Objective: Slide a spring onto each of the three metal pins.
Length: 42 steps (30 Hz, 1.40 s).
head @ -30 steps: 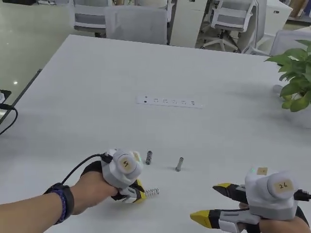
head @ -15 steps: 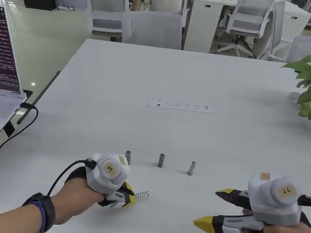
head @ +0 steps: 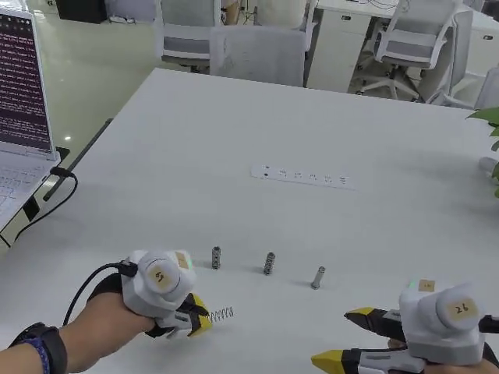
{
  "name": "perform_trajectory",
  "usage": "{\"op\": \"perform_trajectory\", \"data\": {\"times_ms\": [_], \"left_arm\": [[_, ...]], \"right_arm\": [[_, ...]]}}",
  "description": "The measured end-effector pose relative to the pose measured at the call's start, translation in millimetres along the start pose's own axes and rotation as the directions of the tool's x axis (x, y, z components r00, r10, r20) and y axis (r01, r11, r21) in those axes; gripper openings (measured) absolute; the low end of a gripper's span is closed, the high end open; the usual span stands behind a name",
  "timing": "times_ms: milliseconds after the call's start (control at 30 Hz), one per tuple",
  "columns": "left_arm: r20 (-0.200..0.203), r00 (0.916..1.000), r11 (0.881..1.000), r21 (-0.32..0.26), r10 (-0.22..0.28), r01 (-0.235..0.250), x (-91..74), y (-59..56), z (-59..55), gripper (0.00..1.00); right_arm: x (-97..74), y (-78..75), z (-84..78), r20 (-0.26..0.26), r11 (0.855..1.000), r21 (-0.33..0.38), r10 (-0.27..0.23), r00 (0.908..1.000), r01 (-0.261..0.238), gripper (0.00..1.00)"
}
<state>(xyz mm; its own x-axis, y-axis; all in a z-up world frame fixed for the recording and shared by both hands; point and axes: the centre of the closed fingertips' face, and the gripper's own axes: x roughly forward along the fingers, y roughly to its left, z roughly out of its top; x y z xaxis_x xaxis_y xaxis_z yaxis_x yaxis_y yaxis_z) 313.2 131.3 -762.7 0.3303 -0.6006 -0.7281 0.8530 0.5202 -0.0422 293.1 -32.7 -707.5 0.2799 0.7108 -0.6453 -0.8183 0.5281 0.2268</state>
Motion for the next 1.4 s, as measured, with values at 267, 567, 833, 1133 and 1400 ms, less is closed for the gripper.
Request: {"op": "perform_trajectory", "data": {"times_ms": [267,567,833,1133,1400], "left_arm": [[0.028,0.9993,1.0,-0.013,0.026,-0.026,-16.1,0.8,0.3,0.02],[0.052,0.9976,0.999,-0.03,0.046,-0.045,-29.7,-0.7,-0.9,0.02],[0.072,0.9951,0.997,-0.041,0.067,-0.064,-41.1,-1.6,0.5,0.02],[0.086,0.9937,0.997,-0.029,0.072,-0.069,-47.6,-7.1,6.3,0.02],[0.108,0.9916,0.997,-0.012,0.071,-0.07,-52.0,-12.3,17.2,0.02]], "right_arm": [[9.5,8.5,8.0,0.005,0.999,-0.008,0.043,0.9991,-0.043,0.58],[20.1,15.5,17.2,0.004,0.997,-0.022,0.08,0.9968,-0.079,0.57],[30.0,22.5,23.2,-0.005,0.993,-0.044,0.111,0.9938,-0.111,0.56],[40.7,28.8,32.6,-0.006,0.987,-0.066,0.148,0.9889,-0.148,0.54],[47.7,35.3,42.3,-0.003,0.98,-0.089,0.176,0.9843,-0.176,0.52]]}}
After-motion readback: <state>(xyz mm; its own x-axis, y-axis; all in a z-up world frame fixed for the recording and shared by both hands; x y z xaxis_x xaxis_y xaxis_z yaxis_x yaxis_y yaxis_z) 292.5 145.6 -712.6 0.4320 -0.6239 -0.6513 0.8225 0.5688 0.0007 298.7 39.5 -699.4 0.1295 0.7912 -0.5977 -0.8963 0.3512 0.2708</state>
